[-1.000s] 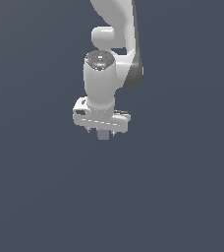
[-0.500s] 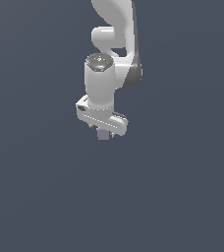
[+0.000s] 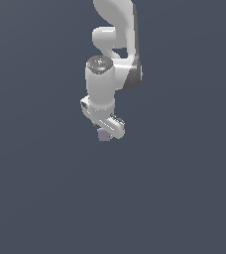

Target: Pick up the object and move it to a goal position.

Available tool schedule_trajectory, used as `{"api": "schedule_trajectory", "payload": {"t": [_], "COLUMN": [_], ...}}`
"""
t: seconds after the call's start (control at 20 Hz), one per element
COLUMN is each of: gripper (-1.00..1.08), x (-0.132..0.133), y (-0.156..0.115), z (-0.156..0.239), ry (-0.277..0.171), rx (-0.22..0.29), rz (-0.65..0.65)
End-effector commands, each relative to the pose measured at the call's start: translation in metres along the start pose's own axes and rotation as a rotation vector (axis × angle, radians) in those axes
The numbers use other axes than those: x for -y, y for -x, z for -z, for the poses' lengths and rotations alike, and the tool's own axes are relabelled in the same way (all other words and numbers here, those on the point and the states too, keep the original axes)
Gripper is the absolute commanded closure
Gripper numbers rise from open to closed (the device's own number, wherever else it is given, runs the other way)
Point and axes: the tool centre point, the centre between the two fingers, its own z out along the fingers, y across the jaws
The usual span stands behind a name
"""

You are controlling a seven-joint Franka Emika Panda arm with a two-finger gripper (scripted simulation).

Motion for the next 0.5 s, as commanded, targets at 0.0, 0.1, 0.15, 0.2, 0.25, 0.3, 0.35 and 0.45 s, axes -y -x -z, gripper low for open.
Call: {"api": "schedule_trajectory", "payload": {"t": [0.0, 0.1, 0.15, 0.2, 0.25, 0.3, 0.35, 0.45], "gripper": [-0.92, -0.92, -0.92, -0.92, -0.92, -0.92, -0.92, -0.92], "x": [-0.003, -0.005, -0.006, -0.007, -0.008, -0.01, -0.011, -0.013], "y": [0.003, 0.006, 0.007, 0.008, 0.01, 0.011, 0.012, 0.015], "z": [-0.003, -0.005, -0.006, -0.007, -0.008, -0.009, -0.01, -0.012], "ry": [-0.001, -0.002, -0.002, -0.003, -0.003, -0.003, -0.003, -0.004], "rx": [0.003, 0.005, 0.007, 0.008, 0.009, 0.01, 0.011, 0.014], "rz": [-0.072, -0.129, -0.157, -0.186, -0.214, -0.243, -0.271, -0.328]}}
